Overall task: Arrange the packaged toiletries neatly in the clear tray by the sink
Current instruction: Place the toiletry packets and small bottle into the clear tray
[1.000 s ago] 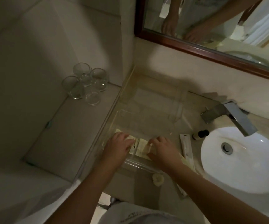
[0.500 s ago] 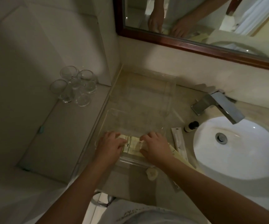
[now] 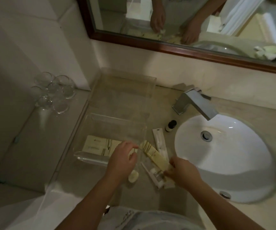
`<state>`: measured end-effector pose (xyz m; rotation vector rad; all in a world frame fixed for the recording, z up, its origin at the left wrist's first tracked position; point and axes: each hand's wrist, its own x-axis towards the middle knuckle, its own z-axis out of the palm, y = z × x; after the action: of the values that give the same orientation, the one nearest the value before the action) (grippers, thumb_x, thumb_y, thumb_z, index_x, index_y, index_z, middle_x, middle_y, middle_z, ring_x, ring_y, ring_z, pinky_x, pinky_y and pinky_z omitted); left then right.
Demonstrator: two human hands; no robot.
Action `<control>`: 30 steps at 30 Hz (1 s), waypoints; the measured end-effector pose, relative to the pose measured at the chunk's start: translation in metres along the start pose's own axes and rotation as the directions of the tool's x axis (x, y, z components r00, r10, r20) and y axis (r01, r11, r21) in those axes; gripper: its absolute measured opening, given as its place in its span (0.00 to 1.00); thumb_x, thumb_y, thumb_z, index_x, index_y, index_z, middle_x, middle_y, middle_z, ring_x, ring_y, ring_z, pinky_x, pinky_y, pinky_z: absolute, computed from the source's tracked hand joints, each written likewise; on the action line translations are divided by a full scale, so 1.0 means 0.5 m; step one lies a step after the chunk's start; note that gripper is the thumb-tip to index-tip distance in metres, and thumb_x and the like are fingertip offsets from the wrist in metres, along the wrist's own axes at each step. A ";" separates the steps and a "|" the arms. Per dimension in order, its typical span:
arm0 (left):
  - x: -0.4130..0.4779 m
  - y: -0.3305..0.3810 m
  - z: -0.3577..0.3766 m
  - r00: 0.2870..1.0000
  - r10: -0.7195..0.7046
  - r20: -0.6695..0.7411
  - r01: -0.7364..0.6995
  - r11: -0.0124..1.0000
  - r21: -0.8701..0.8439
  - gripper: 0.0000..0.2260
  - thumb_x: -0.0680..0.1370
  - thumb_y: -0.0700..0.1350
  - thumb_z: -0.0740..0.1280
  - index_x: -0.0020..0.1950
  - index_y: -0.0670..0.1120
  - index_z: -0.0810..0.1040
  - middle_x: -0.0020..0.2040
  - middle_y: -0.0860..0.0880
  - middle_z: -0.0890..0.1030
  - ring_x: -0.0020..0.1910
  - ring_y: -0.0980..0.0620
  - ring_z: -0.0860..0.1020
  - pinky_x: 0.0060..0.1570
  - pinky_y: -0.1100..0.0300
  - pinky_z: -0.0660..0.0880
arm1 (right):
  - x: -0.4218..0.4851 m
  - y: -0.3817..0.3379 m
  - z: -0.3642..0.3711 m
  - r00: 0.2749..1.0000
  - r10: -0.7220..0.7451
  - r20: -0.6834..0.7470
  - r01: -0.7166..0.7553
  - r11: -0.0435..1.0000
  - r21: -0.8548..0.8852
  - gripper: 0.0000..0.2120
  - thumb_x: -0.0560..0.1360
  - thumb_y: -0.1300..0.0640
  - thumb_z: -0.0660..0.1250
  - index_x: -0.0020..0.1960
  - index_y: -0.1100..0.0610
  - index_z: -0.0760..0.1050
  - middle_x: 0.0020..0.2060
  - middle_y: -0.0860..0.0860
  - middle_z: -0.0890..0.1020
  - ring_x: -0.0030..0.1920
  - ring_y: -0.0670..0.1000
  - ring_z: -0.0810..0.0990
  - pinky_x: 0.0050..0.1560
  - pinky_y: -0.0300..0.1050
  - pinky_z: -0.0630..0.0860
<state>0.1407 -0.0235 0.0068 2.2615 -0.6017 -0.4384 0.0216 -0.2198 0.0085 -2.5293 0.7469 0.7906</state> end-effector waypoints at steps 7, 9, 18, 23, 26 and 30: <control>0.002 0.043 0.018 0.970 -0.241 -0.026 0.233 0.957 -0.171 0.11 0.74 0.43 0.68 0.56 0.50 0.77 0.51 0.55 0.78 0.50 0.55 0.78 0.48 0.63 0.72 | -0.014 0.049 -0.049 0.993 -0.039 -0.108 0.077 0.921 0.383 0.06 0.74 0.48 0.68 0.40 0.49 0.78 0.34 0.49 0.81 0.35 0.49 0.79 0.39 0.48 0.79; 0.012 0.059 0.021 0.953 -0.303 -0.015 0.291 0.927 -0.239 0.13 0.74 0.45 0.69 0.59 0.51 0.76 0.53 0.55 0.79 0.50 0.56 0.77 0.49 0.61 0.73 | -0.028 0.058 -0.074 0.990 -0.067 -0.127 0.118 0.885 0.450 0.05 0.74 0.50 0.68 0.40 0.49 0.79 0.34 0.50 0.81 0.35 0.50 0.79 0.37 0.45 0.76; 0.042 0.072 -0.015 0.928 -0.363 0.086 0.347 0.757 -0.554 0.05 0.74 0.38 0.70 0.44 0.48 0.80 0.39 0.48 0.83 0.38 0.49 0.81 0.40 0.56 0.81 | -0.059 0.031 -0.089 0.976 -0.139 -0.166 0.213 0.757 0.618 0.07 0.77 0.52 0.66 0.43 0.52 0.79 0.35 0.53 0.81 0.33 0.47 0.76 0.38 0.46 0.75; 0.039 -0.036 -0.119 0.859 -0.512 -0.008 0.371 0.634 -0.678 0.04 0.75 0.36 0.67 0.45 0.44 0.80 0.43 0.46 0.83 0.41 0.51 0.81 0.38 0.64 0.79 | -0.052 -0.003 -0.007 0.997 -0.063 -0.051 0.076 0.944 0.321 0.21 0.69 0.37 0.70 0.55 0.46 0.71 0.48 0.44 0.77 0.44 0.45 0.78 0.40 0.40 0.74; 0.044 -0.100 -0.172 0.822 -0.562 -0.089 0.390 0.670 -0.632 0.04 0.75 0.36 0.67 0.47 0.41 0.81 0.36 0.48 0.84 0.34 0.56 0.80 0.35 0.66 0.79 | -0.044 -0.039 0.032 0.990 -0.107 -0.087 0.109 0.994 0.019 0.25 0.69 0.38 0.70 0.59 0.48 0.69 0.55 0.48 0.74 0.49 0.50 0.77 0.47 0.43 0.76; 0.070 -0.150 -0.214 0.771 -0.611 -0.178 0.425 0.702 -0.572 0.05 0.75 0.35 0.67 0.47 0.39 0.81 0.36 0.43 0.81 0.28 0.57 0.79 0.28 0.67 0.75 | -0.037 -0.063 0.030 0.995 -0.012 -0.100 0.024 0.993 0.112 0.15 0.73 0.44 0.69 0.54 0.48 0.69 0.43 0.47 0.76 0.38 0.48 0.76 0.39 0.42 0.77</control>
<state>0.2422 0.0652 0.0183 1.8864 0.3573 -0.3842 0.0211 -0.1810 0.0146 -2.4840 0.7771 0.6022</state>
